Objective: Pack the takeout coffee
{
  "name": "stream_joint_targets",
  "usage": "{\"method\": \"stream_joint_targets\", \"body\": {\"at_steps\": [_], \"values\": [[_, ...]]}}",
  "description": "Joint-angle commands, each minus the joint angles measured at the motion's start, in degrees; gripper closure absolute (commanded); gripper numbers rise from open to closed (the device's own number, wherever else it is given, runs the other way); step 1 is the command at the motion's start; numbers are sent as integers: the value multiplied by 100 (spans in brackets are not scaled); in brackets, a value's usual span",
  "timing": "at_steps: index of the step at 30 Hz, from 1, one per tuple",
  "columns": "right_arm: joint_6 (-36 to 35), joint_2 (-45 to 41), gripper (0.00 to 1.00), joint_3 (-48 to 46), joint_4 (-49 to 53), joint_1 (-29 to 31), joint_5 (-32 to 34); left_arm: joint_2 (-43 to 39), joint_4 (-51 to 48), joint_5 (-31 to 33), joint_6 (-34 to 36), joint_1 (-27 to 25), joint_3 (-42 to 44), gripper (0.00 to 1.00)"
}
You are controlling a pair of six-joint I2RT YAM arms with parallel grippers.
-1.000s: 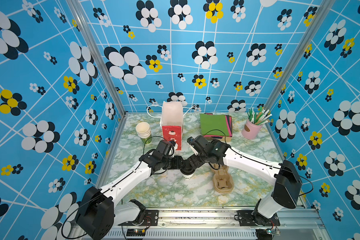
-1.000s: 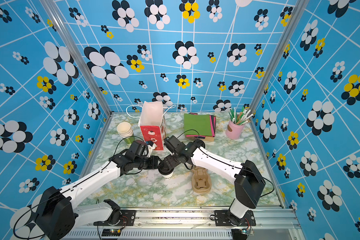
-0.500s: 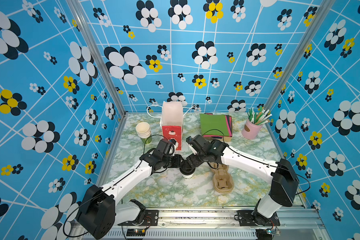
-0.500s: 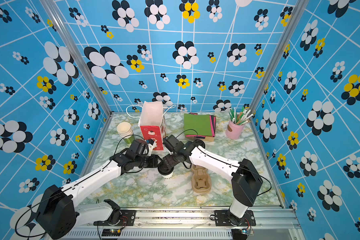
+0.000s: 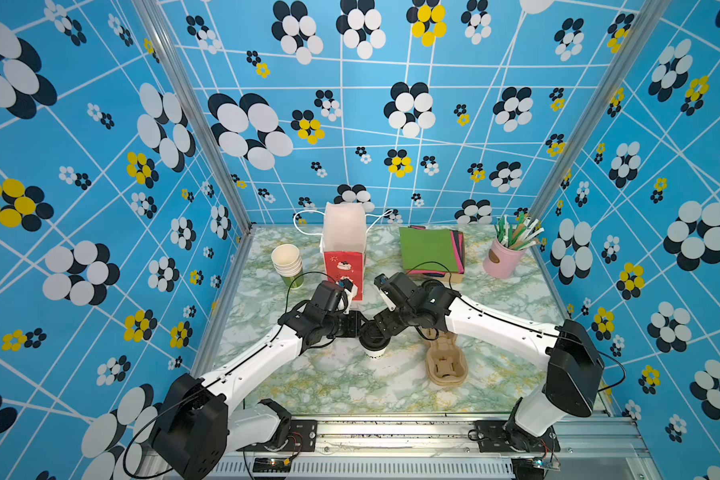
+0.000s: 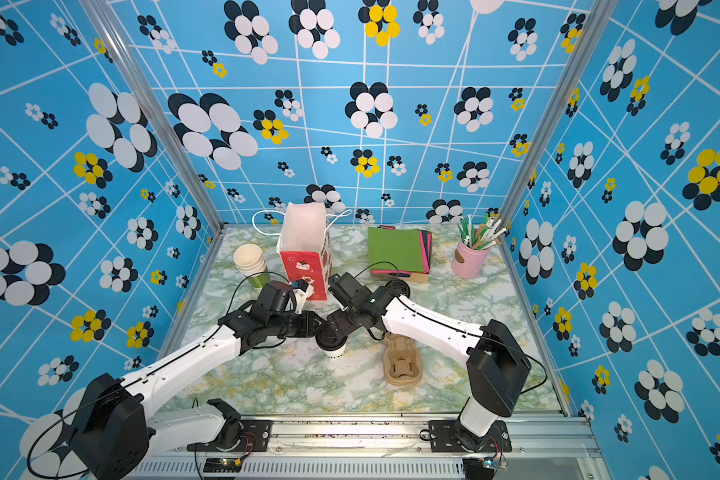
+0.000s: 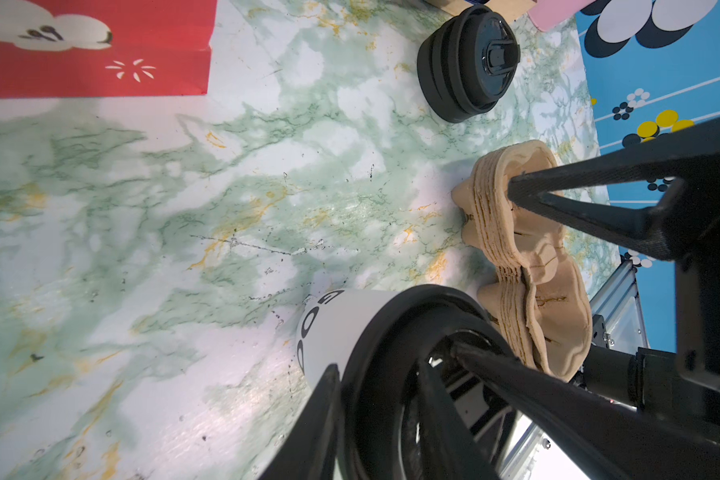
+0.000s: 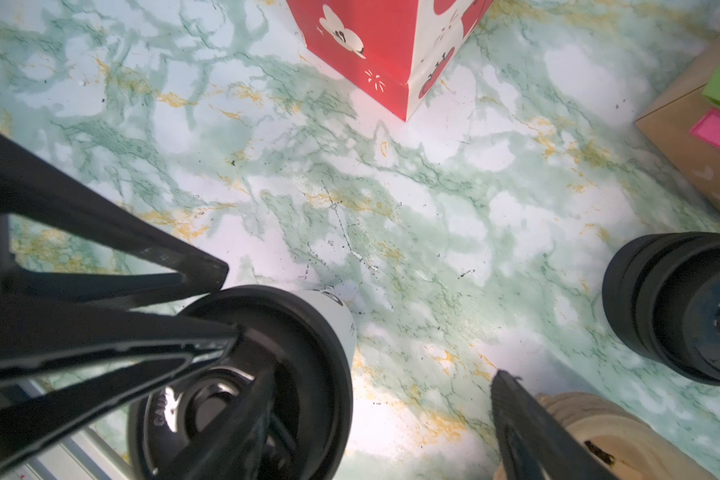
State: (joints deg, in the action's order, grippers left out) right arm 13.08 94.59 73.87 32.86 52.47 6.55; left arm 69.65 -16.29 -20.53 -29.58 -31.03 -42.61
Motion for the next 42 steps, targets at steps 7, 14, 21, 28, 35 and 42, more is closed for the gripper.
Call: {"method": "stream_joint_targets", "body": {"at_steps": [7,14,21,28,35,42], "values": [[45,139,17,-485,894,-17,-18,-24,-737,378,-115,-182,560,68],[76,130,17,-572,933,-17,-13,-43,-805,475,-153,-237,709,68],[124,107,17,-684,924,-18,-11,-90,-871,509,-211,-237,752,68],[143,34,17,-702,874,-19,3,-38,-863,372,-220,-237,610,68],[94,52,17,-589,862,-15,13,-227,-1071,200,-143,-196,-156,60],[62,81,17,-463,854,-17,21,-534,-1097,-63,-178,43,-775,47]]}}
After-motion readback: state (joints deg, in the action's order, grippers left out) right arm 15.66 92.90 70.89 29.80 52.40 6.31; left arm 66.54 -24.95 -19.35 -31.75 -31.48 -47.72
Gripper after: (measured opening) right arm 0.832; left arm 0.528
